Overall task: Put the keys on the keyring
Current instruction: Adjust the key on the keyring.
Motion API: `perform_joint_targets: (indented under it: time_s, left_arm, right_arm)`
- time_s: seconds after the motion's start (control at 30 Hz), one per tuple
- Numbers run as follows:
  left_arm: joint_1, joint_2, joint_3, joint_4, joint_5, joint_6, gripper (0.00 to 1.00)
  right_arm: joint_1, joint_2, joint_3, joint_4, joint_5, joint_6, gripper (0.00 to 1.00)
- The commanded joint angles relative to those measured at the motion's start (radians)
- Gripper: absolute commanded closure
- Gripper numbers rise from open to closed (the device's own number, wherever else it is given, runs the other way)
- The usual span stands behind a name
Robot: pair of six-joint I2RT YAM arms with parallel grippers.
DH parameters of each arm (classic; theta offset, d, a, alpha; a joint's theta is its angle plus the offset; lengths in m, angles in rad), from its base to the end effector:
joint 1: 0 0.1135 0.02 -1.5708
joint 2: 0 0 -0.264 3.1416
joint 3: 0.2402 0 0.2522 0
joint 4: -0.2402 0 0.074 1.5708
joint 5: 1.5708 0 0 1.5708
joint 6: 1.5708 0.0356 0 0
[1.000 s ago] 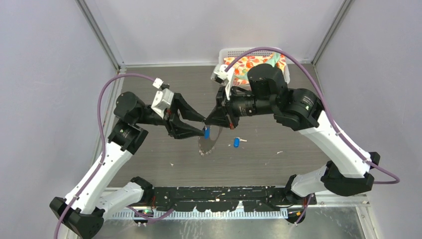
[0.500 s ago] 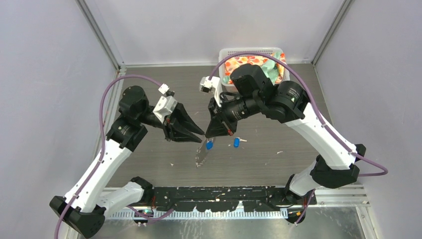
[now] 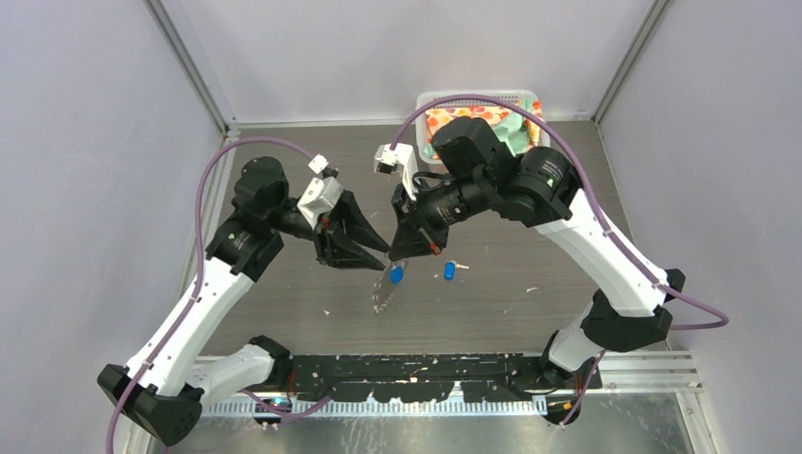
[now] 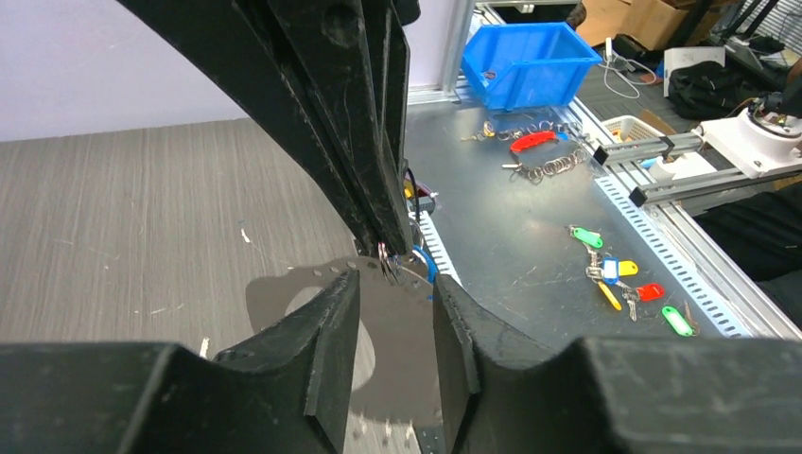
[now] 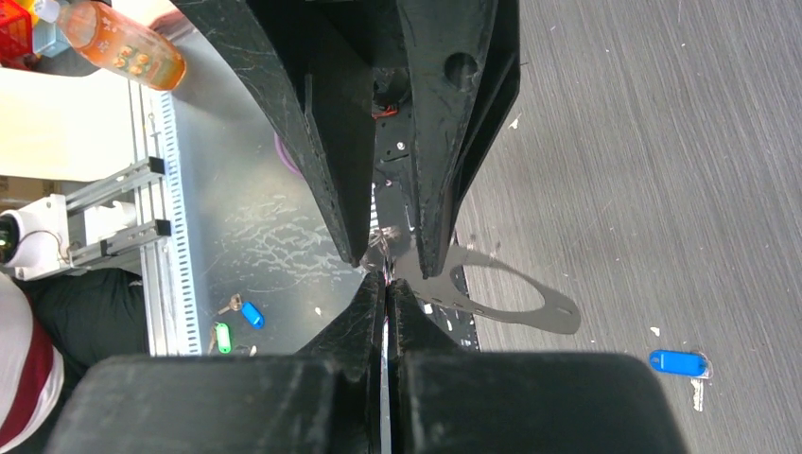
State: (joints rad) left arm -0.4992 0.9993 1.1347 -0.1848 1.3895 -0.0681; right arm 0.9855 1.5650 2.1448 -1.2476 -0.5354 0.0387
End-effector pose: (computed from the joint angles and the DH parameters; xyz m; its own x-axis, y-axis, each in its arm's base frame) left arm 0.1519 -0.1227 0.4241 -0.1078 0.0448 -0.9932 0.9437 -0.3097 -0.1164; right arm 0.1355 0.2373 0.4971 -0.3782 -0.5103 -0.7724 -0.9243 0.1611 0.3461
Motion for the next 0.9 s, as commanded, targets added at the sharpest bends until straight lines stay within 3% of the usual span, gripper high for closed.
perform_joint_targets:
  time_s: [0.0, 0.33, 0.47, 0.7, 0.87]
  left_arm:
    - [-0.006, 0.004, 0.05, -0.015, 0.019, 0.007, 0.68]
    - [-0.006, 0.012, 0.056, -0.05, 0.016, 0.041, 0.98]
    - [-0.013, 0.018, 0.043, -0.045, 0.016, 0.05, 1.0]
    - [-0.013, 0.019, 0.033, -0.125, -0.024, 0.141, 1.0]
    - [-0.013, 0.019, 0.043, -0.1, -0.079, 0.118, 1.0]
  right_arm:
    - [0.008, 0.01, 0.054, 0.001, -0.01, -0.021, 0.99]
    - [0.034, 0.025, 0.066, -0.01, 0.026, -0.034, 0.99]
    - [0.042, 0.041, 0.087, 0.001, 0.028, -0.033, 0.99]
    - [0.044, -0.014, 0.014, 0.142, 0.054, -0.013, 0.75]
    - [0.041, -0.132, -0.113, 0.268, 0.18, 0.014, 0.59]
